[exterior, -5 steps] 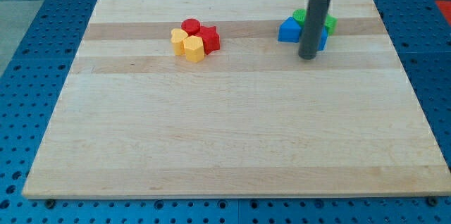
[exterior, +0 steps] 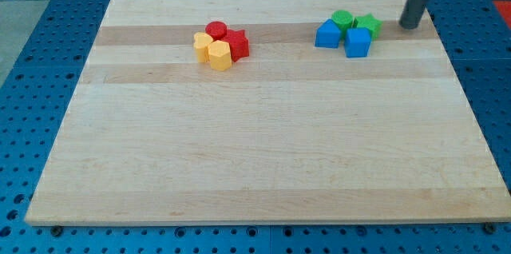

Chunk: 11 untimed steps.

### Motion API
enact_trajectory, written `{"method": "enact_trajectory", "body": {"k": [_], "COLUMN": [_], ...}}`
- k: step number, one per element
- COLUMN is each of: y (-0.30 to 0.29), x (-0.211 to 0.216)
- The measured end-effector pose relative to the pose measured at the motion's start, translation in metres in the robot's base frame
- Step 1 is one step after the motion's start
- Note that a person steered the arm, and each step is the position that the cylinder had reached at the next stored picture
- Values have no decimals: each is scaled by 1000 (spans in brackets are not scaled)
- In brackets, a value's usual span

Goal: Push the group of blocks left and slightly down

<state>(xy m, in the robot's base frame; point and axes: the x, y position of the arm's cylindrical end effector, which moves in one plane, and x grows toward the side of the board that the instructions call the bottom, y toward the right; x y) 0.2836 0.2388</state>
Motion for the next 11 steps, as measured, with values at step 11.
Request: {"method": "enact_trajectory", "body": {"k": [11], "y": [-52], "x": [8]}}
